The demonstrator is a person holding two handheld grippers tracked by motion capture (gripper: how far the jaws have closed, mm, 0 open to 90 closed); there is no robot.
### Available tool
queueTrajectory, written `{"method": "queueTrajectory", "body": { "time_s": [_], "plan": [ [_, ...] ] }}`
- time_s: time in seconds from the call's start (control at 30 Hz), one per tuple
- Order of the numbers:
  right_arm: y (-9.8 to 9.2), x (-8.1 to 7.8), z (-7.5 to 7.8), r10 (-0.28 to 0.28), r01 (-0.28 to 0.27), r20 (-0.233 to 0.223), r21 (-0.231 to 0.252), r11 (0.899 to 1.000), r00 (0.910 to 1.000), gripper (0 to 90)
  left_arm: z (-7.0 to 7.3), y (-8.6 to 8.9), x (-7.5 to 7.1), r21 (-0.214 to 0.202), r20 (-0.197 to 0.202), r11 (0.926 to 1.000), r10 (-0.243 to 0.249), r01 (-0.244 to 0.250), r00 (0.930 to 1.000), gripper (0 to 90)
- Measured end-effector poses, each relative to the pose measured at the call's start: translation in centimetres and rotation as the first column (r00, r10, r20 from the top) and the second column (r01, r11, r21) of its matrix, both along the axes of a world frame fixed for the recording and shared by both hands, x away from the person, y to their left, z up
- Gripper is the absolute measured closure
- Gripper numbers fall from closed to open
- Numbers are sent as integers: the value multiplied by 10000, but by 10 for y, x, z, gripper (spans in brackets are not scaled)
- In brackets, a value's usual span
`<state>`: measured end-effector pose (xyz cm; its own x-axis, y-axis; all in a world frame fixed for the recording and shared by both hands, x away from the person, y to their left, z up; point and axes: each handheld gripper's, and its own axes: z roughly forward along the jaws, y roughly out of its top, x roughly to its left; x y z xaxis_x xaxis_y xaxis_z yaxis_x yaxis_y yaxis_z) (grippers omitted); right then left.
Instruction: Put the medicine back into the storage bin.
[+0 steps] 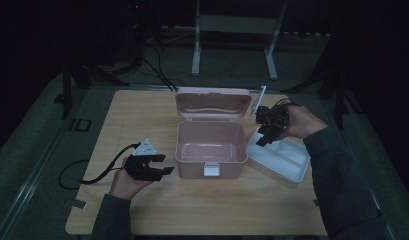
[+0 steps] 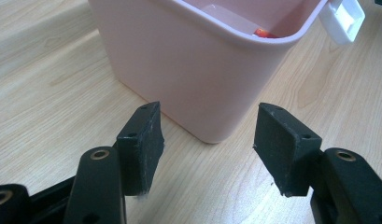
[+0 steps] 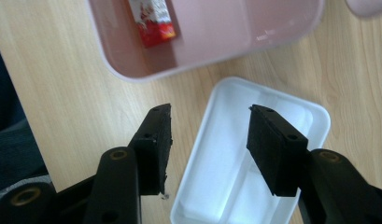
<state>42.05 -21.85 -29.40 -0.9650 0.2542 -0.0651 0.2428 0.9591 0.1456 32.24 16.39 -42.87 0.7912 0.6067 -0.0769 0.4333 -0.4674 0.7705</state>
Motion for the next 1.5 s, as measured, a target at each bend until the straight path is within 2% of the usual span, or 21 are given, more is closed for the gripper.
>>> {"method": "queueTrajectory", "body": {
  "time_s": [0.23, 0.4, 0.57, 0.8, 0.9, 1.0, 1.23, 1.5],
  "plan": [
    [-19, 10, -12, -405, 404, -37, -223, 9989, 9992, 530, 0, 0, 0, -48, -24, 10000, 13, -13, 10000, 414],
    [-32, 18, -24, -457, 456, -48, -192, 9988, 9989, 525, 0, 0, 0, -19, -26, 10000, 9, -9, 10000, 414],
    [-43, 24, -38, -694, 685, -166, -486, 9965, 9975, 529, 0, 0, 0, -13, -22, 10000, 8, -8, 10000, 414],
    [-51, 30, -51, -752, 732, -294, -648, 9952, 9967, 534, 0, 0, 0, -11, -14, 10000, 9, -9, 10000, 414],
    [-55, 31, -55, -662, 648, -344, -392, 9971, 9972, 530, 0, 0, 0, -15, -29, 10000, -5, 5, 10000, 414],
    [-59, 33, -60, -688, 675, -379, -348, 9971, 9969, 531, 0, 0, 0, -15, -43, 10000, -8, 7, 10000, 414],
    [-69, 39, -78, -1079, 1024, -607, -883, 9908, 9923, 555, -1, -1, 0, 9, -54, 10000, -42, 42, 10000, 414],
    [-78, 43, -94, -1297, 1212, -696, -1155, 9859, 9891, 574, -2, -2, 0, 33, -66, 10000, -51, 51, 10000, 414]
  ]
}}
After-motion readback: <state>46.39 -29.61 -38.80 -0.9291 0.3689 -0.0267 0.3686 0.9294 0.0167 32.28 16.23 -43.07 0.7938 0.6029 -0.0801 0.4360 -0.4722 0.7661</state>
